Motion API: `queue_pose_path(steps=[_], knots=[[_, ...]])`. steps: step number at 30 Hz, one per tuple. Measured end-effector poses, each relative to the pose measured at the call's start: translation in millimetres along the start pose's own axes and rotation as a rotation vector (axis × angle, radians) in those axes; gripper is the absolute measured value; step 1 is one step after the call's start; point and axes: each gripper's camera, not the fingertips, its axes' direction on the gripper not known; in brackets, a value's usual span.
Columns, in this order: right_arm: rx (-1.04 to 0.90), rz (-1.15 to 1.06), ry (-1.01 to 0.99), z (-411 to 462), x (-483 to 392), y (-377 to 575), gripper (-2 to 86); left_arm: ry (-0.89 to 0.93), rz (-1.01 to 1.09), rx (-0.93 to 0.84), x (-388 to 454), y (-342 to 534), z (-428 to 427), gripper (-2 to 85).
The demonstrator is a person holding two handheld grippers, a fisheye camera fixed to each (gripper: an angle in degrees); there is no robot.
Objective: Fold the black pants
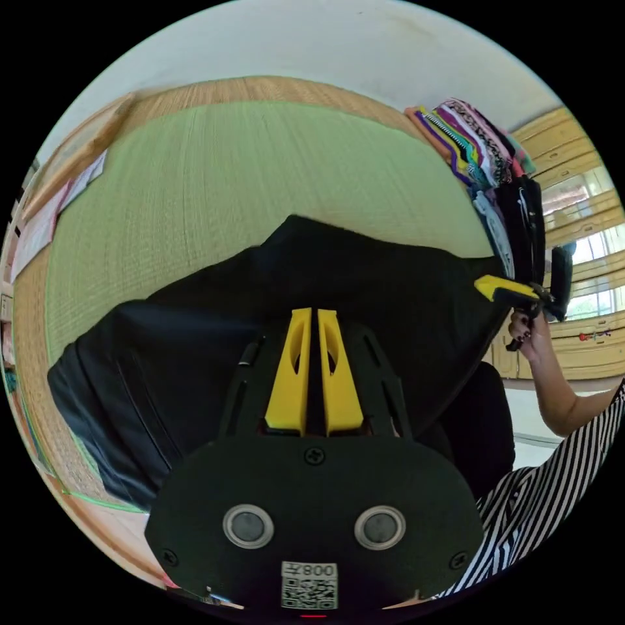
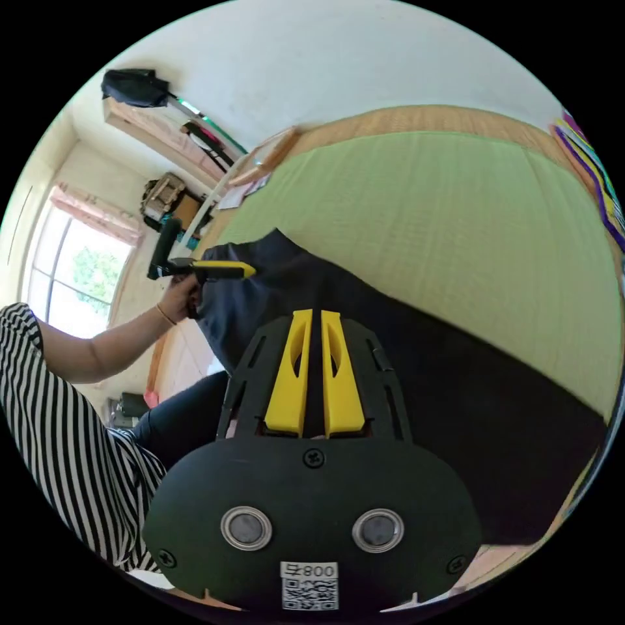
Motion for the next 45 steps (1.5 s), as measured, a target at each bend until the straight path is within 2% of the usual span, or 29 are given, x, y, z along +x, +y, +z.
queue_pose_path(steps=[4,10,13,16,21,28,31,33,36,42,45], knots=[[-0.066,-0.107,-0.052,52.1,-25.9,-86.2,7.3,0.057,-0.012,0.043,-29.5,16.3,-3.7,0.5],[-0.202,-0.158,-0.060,119.6,-51.7,-159.6,7.8,0.101,-0.002,0.076,-62.0,32.0,-10.2,0.8],[-0.200,-0.143,-0.121,126.4,-60.8,-170.6,7.4,0.135,-0.020,0.107,-77.8,41.1,-18.5,2.0],[-0.111,-0.178,-0.184,111.8,-80.1,-169.3,5.8,0.159,-0.054,0.182,-93.6,51.4,-33.2,4.0],[-0.109,-0.232,-0.182,119.3,-117.6,-161.4,5.1,0.247,-0.076,0.251,-113.8,56.4,-48.1,7.7],[-0.135,-0.228,-0.145,141.2,-147.1,-161.5,5.8,0.101,0.000,0.152,-110.7,39.2,-41.2,8.9],[-0.140,-0.238,-0.115,146.1,-158.3,-164.6,6.2,-0.066,0.025,0.069,-105.4,35.1,-33.4,5.8],[-0.142,-0.231,-0.127,146.9,-161.7,-167.5,6.1,-0.101,0.053,0.068,-103.2,36.7,-33.5,3.8],[-0.113,-0.231,-0.118,136.6,-165.8,-173.1,5.2,-0.104,0.051,0.120,-106.1,43.0,-41.2,2.1],[0.030,-0.262,0.071,102.1,-176.9,-192.0,5.7,-0.029,-0.008,0.233,-119.1,50.2,-57.8,1.0],[-0.011,-0.333,0.113,111.8,-188.1,-207.8,7.6,-0.014,-0.018,0.256,-122.2,49.9,-61.1,0.9]])
